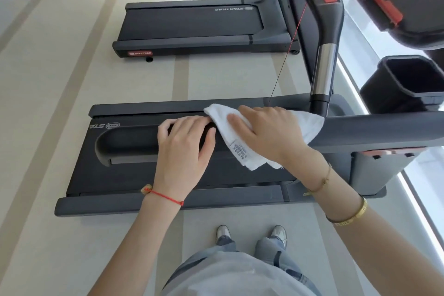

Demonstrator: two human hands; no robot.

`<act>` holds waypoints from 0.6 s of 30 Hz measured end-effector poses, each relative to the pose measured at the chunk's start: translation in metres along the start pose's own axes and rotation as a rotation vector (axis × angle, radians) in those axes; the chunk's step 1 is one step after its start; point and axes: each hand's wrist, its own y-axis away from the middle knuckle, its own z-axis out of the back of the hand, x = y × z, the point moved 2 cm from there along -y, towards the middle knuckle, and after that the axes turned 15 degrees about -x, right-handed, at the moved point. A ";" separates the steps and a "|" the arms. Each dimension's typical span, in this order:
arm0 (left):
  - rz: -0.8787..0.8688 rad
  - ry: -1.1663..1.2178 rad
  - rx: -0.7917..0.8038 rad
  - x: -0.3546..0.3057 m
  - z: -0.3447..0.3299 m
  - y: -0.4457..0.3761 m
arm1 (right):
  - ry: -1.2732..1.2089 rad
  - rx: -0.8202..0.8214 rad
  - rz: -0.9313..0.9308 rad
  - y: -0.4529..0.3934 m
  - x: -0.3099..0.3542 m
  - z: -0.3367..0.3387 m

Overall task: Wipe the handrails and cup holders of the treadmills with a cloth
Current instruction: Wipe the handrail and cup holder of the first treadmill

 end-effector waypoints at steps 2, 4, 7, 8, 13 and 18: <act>0.008 -0.015 -0.005 -0.001 -0.001 0.000 | -0.008 -0.047 0.023 0.005 -0.005 0.002; 0.008 -0.017 0.002 -0.004 -0.002 -0.002 | -0.031 -0.140 0.042 0.013 -0.010 0.005; 0.008 0.011 0.014 -0.012 -0.005 -0.004 | -0.043 -0.313 0.101 0.029 -0.023 0.009; 0.010 0.019 0.019 -0.016 -0.007 -0.005 | -0.036 -0.362 0.123 0.035 -0.030 0.010; 0.010 0.061 0.044 -0.046 -0.021 -0.009 | 0.047 -0.464 0.140 0.059 -0.072 0.013; -0.001 0.110 0.078 -0.092 -0.040 -0.015 | 0.063 -0.486 0.138 0.070 -0.112 0.022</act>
